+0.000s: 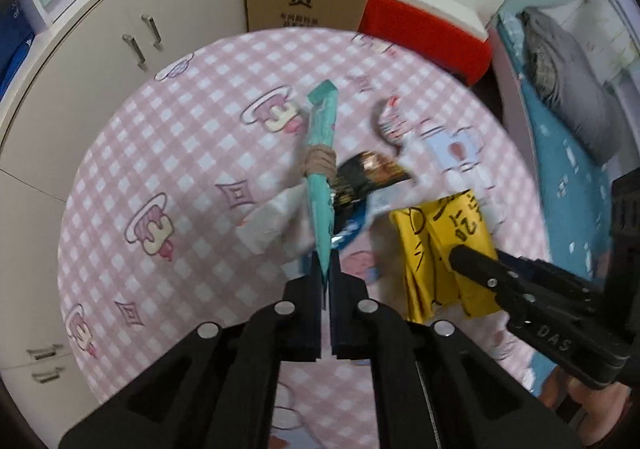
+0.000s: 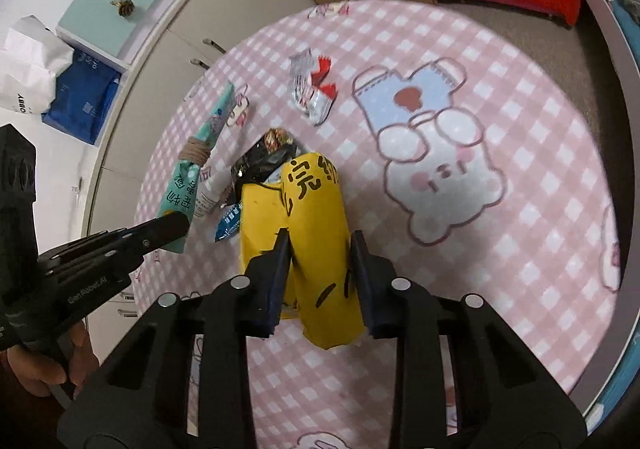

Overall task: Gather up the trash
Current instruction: 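Grasp the teal stick packet with the left tool while the right tool grasps the yellow snack bag, then carry both items over the blue basin and open both tools to drop them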

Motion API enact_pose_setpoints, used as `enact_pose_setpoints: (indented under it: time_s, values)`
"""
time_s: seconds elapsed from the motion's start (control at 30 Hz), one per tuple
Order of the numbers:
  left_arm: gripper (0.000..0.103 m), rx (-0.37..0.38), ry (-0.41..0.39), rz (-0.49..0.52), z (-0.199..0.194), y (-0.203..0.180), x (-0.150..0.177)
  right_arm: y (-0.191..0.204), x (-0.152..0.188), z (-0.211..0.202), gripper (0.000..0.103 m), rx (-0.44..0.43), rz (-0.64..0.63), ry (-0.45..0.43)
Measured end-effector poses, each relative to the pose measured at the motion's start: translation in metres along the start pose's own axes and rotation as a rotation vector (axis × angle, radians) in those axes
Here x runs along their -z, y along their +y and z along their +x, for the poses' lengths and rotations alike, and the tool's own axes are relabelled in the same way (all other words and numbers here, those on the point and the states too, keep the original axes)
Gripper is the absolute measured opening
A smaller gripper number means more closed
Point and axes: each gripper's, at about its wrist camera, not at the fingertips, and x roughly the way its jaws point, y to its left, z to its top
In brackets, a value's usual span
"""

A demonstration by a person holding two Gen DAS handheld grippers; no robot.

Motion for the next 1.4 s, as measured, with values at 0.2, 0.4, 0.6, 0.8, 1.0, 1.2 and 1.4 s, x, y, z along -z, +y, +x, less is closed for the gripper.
enact_pose_setpoints:
  time_s: [0.2,0.4,0.6,0.8,1.0,1.2,1.4]
  values:
    - [0.002,0.011,-0.085,0.006,-0.034,-0.048,0.003,-0.022,-0.003,-0.047,0.030,-0.021,-0.001,-0.065]
    - [0.002,0.061,-0.123,0.059,-0.052,-0.129,0.006,-0.075,-0.004,-0.115,0.030,-0.004,0.034,-0.139]
    - [0.002,0.121,-0.122,0.162,-0.050,-0.233,0.012,-0.159,0.005,-0.186,0.030,0.061,0.119,-0.219]
    - [0.002,0.176,-0.085,0.246,-0.035,-0.322,0.021,-0.232,0.023,-0.234,0.030,0.126,0.219,-0.269]
    - [0.002,0.207,-0.033,0.298,-0.016,-0.378,0.031,-0.280,0.039,-0.260,0.030,0.160,0.288,-0.281]
    - [0.002,0.204,-0.019,0.327,-0.009,-0.407,0.037,-0.305,0.049,-0.271,0.032,0.156,0.315,-0.279]
    - [0.002,0.197,-0.011,0.341,-0.007,-0.419,0.040,-0.321,0.051,-0.273,0.057,0.154,0.359,-0.302]
